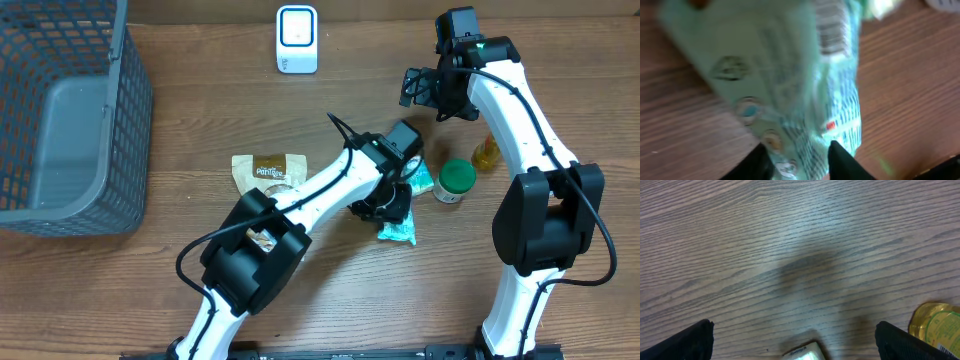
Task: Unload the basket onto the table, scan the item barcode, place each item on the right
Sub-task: 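Carry the wipe packet down and place it right of the snack bag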
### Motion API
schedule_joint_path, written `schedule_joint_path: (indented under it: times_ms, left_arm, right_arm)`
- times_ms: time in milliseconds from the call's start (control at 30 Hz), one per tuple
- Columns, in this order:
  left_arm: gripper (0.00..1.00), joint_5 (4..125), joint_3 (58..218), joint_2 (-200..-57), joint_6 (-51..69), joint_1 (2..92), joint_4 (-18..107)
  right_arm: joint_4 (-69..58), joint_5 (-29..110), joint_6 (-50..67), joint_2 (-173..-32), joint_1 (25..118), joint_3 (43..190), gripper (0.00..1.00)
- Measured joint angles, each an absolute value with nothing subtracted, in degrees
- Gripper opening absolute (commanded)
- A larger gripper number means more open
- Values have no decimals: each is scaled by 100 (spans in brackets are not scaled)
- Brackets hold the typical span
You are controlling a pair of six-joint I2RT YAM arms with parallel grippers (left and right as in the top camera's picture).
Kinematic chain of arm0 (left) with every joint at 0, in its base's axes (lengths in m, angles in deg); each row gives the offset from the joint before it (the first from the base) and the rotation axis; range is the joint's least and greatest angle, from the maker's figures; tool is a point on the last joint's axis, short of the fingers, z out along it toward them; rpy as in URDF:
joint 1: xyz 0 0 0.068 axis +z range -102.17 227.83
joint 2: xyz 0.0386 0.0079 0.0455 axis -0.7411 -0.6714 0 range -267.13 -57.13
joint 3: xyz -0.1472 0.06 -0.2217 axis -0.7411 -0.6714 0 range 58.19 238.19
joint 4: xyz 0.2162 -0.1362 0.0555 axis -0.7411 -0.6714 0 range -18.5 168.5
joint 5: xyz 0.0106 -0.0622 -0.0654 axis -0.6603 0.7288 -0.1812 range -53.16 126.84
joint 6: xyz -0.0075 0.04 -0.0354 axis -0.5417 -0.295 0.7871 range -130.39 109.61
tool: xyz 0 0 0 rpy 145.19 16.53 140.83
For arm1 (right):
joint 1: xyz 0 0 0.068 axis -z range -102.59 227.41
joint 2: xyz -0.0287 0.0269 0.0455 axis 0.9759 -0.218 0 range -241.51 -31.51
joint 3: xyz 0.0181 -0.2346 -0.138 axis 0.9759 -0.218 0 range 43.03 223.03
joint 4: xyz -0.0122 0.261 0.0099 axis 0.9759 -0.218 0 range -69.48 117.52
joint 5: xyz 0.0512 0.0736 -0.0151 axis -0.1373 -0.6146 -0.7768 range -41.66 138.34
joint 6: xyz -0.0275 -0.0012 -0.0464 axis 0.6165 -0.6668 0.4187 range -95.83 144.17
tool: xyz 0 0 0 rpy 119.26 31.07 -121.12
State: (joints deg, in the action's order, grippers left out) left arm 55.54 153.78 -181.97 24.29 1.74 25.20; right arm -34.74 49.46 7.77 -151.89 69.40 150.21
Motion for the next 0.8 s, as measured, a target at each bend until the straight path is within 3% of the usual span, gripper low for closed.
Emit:
schedule_joint_path:
  times_ms: [100,200,267,800]
  left_arm:
    - [47,5565,15378,-18197,2431,139,2470]
    - [70,5576,15378,-18197,2385,141,2326]
    - [77,5576,15376,-18197,2225,141,2282]
    - [73,5842,15551,-18197,1222,430,1672]
  right_arm:
    - [-3470,4944,774,-15189,6940,15019,100]
    - [-3470,4944,772,-15189,6940,15021,100]
    - [-3470,4944,774,-15189,6937,15019,100]
    - [-3474,4942,772,-15189,6940,15019,100]
